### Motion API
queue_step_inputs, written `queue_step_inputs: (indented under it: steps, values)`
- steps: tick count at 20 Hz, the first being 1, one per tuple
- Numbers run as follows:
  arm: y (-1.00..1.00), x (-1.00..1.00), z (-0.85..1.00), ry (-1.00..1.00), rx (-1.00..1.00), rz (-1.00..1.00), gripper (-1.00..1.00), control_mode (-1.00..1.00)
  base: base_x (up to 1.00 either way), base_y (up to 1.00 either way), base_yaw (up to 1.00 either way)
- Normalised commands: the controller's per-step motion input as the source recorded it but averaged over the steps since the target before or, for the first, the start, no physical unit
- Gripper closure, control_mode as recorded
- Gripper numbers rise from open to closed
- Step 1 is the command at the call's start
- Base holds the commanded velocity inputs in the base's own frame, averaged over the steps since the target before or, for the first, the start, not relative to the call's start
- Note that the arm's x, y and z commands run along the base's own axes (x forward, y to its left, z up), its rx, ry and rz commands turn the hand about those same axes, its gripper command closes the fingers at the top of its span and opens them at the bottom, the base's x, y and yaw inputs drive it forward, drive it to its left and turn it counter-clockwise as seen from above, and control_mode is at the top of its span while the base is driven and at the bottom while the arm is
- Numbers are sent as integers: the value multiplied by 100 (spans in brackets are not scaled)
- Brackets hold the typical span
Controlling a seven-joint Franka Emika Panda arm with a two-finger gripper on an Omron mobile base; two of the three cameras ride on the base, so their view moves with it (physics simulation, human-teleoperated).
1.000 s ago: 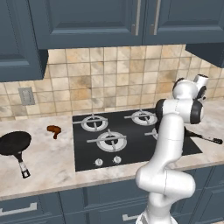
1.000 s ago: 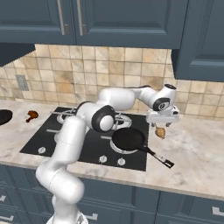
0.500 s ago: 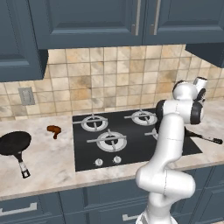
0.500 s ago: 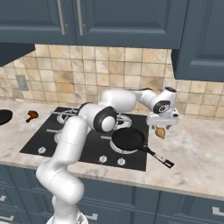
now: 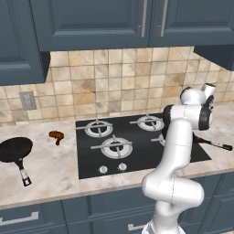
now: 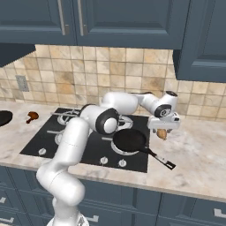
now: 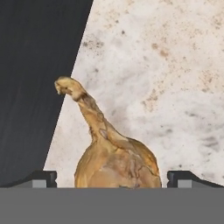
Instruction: Place both pans onto different burners. Then place the onion and the chicken drumstick on different pans.
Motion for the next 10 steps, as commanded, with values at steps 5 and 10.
queue_step_inputs:
  steps: [5, 10]
  values:
    - [0, 0, -9, 0, 0, 0, -100, -100, 0, 0, 0]
    - [0, 0, -4, 0, 0, 0, 100, -100, 0, 0, 0]
